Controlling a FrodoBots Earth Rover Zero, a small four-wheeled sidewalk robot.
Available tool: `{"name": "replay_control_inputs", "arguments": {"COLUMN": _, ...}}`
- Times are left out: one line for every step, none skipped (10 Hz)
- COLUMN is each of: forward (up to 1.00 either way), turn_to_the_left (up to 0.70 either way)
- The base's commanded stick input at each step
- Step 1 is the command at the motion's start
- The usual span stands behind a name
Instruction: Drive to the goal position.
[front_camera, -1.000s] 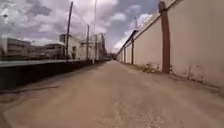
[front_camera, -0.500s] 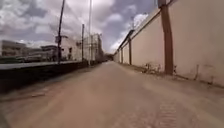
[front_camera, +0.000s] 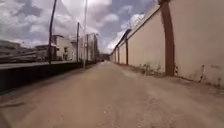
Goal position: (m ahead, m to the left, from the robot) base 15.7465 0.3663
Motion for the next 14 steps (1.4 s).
{"name": "replay_control_inputs", "arguments": {"forward": 0.85, "turn_to_the_left": 0.00}}
{"name": "replay_control_inputs", "arguments": {"forward": 0.85, "turn_to_the_left": 0.00}}
{"name": "replay_control_inputs", "arguments": {"forward": 0.85, "turn_to_the_left": 0.07}}
{"name": "replay_control_inputs", "arguments": {"forward": 0.85, "turn_to_the_left": 0.31}}
{"name": "replay_control_inputs", "arguments": {"forward": 0.85, "turn_to_the_left": 0.34}}
{"name": "replay_control_inputs", "arguments": {"forward": 0.85, "turn_to_the_left": 0.34}}
{"name": "replay_control_inputs", "arguments": {"forward": 0.85, "turn_to_the_left": 0.34}}
{"name": "replay_control_inputs", "arguments": {"forward": 0.85, "turn_to_the_left": 0.12}}
{"name": "replay_control_inputs", "arguments": {"forward": 0.85, "turn_to_the_left": 0.00}}
{"name": "replay_control_inputs", "arguments": {"forward": 0.85, "turn_to_the_left": 0.00}}
{"name": "replay_control_inputs", "arguments": {"forward": 0.85, "turn_to_the_left": 0.00}}
{"name": "replay_control_inputs", "arguments": {"forward": 0.85, "turn_to_the_left": 0.00}}
{"name": "replay_control_inputs", "arguments": {"forward": 0.85, "turn_to_the_left": 0.00}}
{"name": "replay_control_inputs", "arguments": {"forward": 0.85, "turn_to_the_left": 0.00}}
